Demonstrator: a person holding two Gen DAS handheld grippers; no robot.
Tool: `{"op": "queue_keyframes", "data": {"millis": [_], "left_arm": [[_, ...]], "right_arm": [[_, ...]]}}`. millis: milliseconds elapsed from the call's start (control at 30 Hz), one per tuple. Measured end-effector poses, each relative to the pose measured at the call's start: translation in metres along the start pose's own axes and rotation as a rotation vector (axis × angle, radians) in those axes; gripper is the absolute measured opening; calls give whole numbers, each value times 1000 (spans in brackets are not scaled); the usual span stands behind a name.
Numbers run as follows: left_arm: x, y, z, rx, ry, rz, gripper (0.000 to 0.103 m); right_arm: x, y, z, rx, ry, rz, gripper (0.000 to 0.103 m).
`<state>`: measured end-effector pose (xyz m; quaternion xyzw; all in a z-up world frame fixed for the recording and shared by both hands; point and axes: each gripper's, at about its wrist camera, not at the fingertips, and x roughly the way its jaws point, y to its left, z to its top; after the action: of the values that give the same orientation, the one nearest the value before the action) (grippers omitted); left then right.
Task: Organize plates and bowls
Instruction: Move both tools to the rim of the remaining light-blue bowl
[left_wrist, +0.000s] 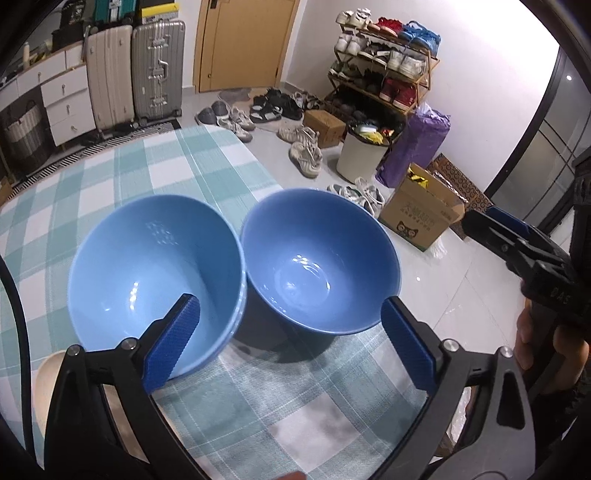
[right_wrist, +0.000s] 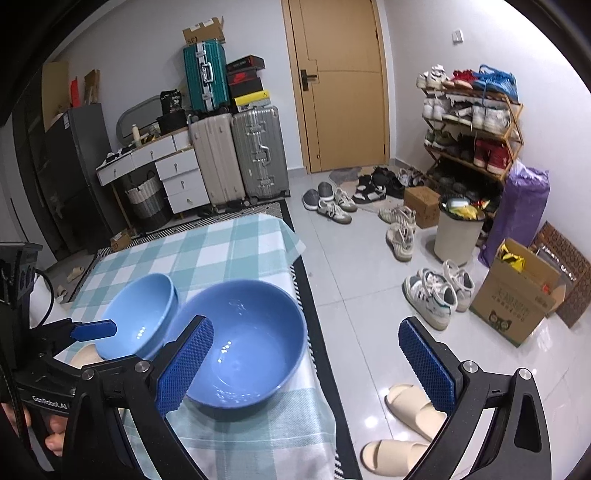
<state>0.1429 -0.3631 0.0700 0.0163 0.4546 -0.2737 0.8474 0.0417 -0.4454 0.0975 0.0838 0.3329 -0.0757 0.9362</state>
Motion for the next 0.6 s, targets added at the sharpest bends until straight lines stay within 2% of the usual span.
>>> {"op": "queue_keyframes", "data": {"millis": [200,333,600], "left_arm": [[20,-7,-5,-1,42,-23,87],[28,-7,-8,-14,62,-34,83],[43,-4,-11,-43,93,-48,73]], "right_arm": [[24,-10,-10,21,43,14,102],[44,-13,-16,25,100,57,102],[73,-13,-26,33,143,83,102]]}}
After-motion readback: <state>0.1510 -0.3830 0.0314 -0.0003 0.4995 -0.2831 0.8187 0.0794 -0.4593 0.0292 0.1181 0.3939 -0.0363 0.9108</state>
